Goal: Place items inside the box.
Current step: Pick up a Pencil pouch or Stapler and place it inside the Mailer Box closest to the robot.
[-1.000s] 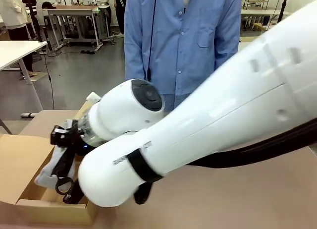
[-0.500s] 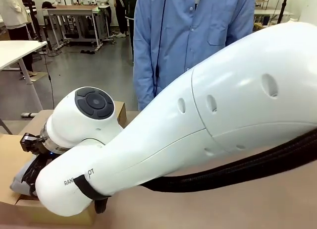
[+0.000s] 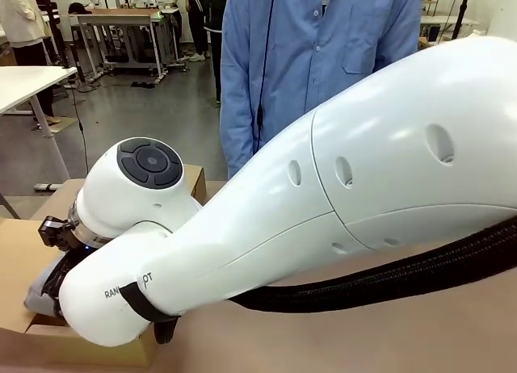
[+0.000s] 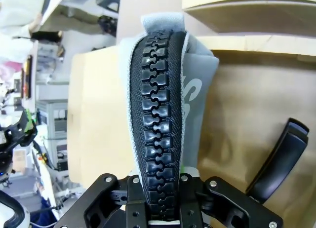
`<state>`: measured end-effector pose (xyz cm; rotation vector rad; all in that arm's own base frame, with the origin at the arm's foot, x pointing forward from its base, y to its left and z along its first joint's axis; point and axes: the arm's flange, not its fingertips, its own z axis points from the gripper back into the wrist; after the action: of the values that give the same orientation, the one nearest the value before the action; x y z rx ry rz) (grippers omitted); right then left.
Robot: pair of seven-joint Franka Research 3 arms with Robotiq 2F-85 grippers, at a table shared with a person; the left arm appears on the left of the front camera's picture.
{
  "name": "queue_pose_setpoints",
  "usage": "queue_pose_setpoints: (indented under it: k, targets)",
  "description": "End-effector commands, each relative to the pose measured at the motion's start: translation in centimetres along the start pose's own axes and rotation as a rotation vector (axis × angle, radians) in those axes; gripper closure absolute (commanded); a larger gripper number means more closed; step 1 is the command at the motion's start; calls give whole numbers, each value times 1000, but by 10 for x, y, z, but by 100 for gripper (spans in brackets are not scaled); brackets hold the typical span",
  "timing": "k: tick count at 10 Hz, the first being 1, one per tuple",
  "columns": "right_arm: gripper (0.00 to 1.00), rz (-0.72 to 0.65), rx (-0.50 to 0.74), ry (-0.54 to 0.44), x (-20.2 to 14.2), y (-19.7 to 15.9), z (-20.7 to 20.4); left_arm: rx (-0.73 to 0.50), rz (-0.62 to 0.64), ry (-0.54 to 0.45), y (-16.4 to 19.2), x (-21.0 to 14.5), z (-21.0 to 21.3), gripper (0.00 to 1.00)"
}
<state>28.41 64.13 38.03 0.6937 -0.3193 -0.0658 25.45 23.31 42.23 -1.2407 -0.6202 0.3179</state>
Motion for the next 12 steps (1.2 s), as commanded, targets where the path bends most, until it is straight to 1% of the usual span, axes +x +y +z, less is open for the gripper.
queue_pose_setpoints:
  k: [1, 2, 3, 4, 5, 8, 9, 10, 11, 12]
  targets:
    - [93, -39, -92, 22, -7, -3, 4, -26, -19, -14, -1, -1, -1, 0]
    - [93, -42, -146, 23, -8, -8, 2, -26, -19, -14, -1, -1, -1, 0]
    - [93, -43, -185, 0, -7, -12, -1, -26, -19, -14, -1, -1, -1, 0]
    - [93, -48, -205, -10, -5, -17, -4, -26, -19, -14, -1, -1, -1, 0]
    - [93, -60, -205, -13, -2, -23, -8, -26, -19, -14, -1, -1, -1, 0]
    - [93, -99, -154, 0, 3, -34, -8, -26, -19, -14, -1, -1, -1, 0]
    - [40, -91, -141, 9, 3, -35, -6, -26, -19, -14, -1, -1, -1, 0]
    - [34, -93, -139, 8, 3, -36, -4, -26, -19, -14, -1, -1, -1, 0]
    - [0, -94, -131, 5, 3, -36, -3, -26, -19, -14, -1, -1, -1, 0]
    - [0, -94, -119, 5, 4, -35, -3, -26, -19, -14, -1, -1, -1, 0]
